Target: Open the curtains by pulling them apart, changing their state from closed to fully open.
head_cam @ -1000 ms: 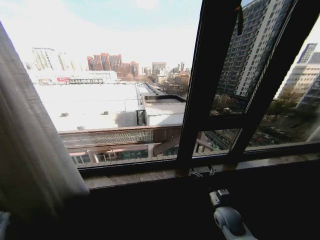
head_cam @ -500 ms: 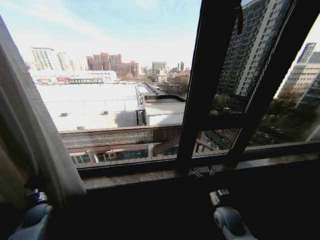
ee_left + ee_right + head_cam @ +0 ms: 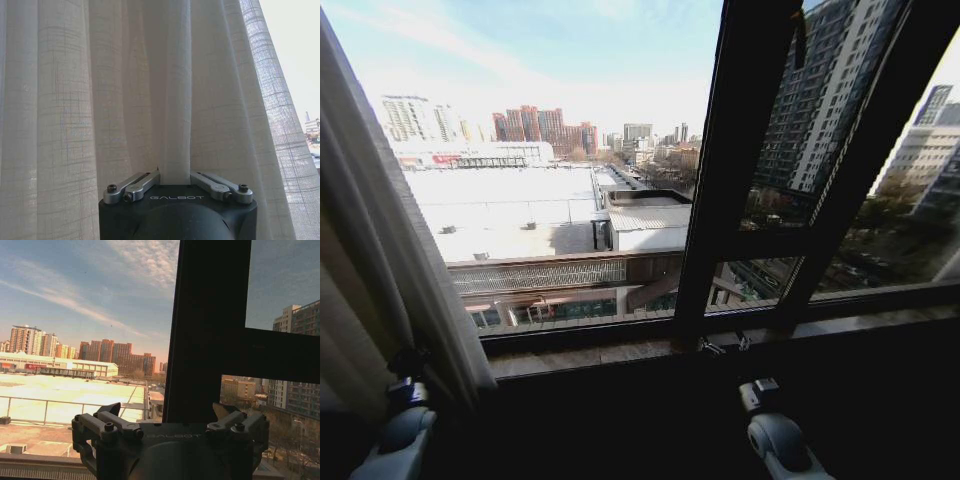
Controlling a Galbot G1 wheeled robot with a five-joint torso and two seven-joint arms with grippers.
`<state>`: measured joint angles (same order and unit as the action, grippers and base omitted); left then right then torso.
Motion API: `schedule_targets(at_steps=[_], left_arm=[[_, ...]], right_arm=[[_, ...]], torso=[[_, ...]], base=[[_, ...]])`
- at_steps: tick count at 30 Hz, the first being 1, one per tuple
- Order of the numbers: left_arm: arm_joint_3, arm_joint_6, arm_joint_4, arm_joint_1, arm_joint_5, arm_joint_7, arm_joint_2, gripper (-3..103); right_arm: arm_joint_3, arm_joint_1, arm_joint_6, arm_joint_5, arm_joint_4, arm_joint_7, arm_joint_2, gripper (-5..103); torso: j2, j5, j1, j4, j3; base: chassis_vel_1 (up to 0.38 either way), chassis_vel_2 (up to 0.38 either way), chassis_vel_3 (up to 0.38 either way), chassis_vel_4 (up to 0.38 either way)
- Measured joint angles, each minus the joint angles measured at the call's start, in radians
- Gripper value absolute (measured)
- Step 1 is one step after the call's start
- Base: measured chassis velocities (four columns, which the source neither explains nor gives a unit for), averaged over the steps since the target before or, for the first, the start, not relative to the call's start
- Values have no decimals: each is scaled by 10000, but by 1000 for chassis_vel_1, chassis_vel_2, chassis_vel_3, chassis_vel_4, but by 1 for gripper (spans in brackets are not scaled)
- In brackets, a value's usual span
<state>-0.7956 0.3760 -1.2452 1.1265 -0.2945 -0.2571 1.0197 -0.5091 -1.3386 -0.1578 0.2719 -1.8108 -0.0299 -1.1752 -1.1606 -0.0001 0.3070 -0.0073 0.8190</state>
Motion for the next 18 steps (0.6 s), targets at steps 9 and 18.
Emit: schedule_targets(at_steps=[9, 18], left_arm=[[147, 84, -1694, 727, 946, 59, 813, 0], [672, 343, -548, -164, -467, 1615, 331, 0]], right_arm=[[0, 1, 0, 0, 0, 0, 0, 100], [0, 0, 0, 0, 0, 0, 0, 100]], torso=[[0, 2, 0, -2, 0], [-1, 0, 0, -6, 0]], base=[[0, 0, 0, 0], [0, 0, 0, 0]])
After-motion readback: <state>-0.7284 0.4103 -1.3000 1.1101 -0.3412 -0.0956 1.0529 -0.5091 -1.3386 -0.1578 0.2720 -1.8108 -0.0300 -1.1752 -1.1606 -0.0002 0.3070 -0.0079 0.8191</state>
